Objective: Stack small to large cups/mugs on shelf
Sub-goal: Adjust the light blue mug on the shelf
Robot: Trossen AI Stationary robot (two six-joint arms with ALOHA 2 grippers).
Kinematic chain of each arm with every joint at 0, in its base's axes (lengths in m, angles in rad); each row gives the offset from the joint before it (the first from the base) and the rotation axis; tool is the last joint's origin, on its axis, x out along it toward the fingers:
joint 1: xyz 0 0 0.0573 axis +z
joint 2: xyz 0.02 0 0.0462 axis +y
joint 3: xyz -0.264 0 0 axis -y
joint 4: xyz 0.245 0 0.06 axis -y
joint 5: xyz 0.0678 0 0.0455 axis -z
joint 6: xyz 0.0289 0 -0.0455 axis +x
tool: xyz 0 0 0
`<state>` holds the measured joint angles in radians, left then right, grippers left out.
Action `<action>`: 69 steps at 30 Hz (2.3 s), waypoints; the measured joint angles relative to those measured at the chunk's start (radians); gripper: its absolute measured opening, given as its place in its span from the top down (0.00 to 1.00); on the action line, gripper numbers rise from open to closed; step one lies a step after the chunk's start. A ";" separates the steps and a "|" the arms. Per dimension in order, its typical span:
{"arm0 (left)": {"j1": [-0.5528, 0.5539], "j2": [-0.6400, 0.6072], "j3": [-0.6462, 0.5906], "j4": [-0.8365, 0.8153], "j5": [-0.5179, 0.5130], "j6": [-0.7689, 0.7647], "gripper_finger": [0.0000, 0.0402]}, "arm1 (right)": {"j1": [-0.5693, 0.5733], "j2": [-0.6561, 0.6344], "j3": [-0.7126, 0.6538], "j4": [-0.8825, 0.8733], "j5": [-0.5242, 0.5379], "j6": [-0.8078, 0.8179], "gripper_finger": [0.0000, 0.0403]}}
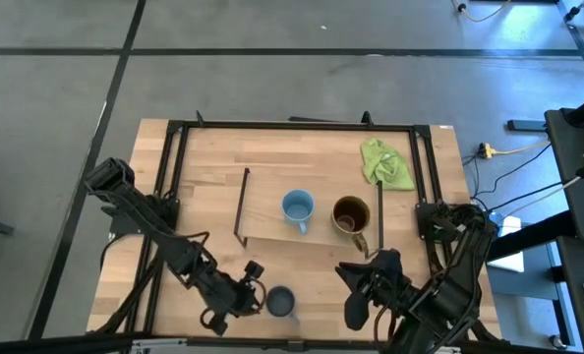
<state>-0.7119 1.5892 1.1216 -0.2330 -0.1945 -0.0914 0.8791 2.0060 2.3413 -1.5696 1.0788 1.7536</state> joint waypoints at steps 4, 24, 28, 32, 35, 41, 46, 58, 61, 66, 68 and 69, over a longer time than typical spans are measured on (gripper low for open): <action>0.076 -0.011 0.068 -0.210 0.065 -0.027 0.89 | 0.000 0.000 0.000 0.000 0.014 0.007 0.83; 0.510 -0.174 0.168 -0.645 0.037 0.319 0.93 | -0.004 0.000 0.000 -0.001 0.054 0.015 0.83; 0.584 -0.249 0.133 -0.534 0.079 0.391 0.93 | -0.004 0.000 0.000 -0.002 0.054 0.012 0.83; 0.658 -0.262 0.103 -0.459 0.107 0.429 0.93 | -0.010 0.000 0.000 -0.002 0.056 0.007 0.83; 0.702 -0.248 0.078 -0.437 0.111 0.451 0.93 | -0.013 0.000 0.000 -0.002 0.056 0.007 0.83; 0.759 -0.230 0.030 -0.318 0.166 0.463 0.93 | -0.013 0.000 0.000 0.000 0.056 0.009 0.83; 0.787 -0.202 0.018 -0.264 0.195 0.461 0.93 | -0.013 0.000 0.000 0.000 0.056 0.014 0.83; 0.773 -0.120 0.018 -0.226 0.256 0.464 0.93 | -0.028 0.001 0.000 -0.001 0.047 0.013 0.83; 0.770 -0.108 0.018 -0.205 0.271 0.464 0.93 | -0.029 0.001 0.000 -0.001 0.045 0.007 0.83; 0.769 -0.107 0.018 -0.156 0.283 0.465 0.93 | -0.034 0.001 0.000 -0.001 0.043 -0.001 0.83; 0.770 -0.107 0.018 -0.152 0.292 0.464 0.93 | -0.038 0.001 0.000 -0.001 0.038 -0.004 0.83; 0.769 -0.107 0.018 -0.152 0.292 0.464 0.93 | -0.039 0.001 -0.001 -0.001 0.036 -0.004 0.83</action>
<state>0.0574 1.4826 1.1397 -0.3851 0.0975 0.3721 0.8401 2.0068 2.3405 -1.5707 1.1148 1.7496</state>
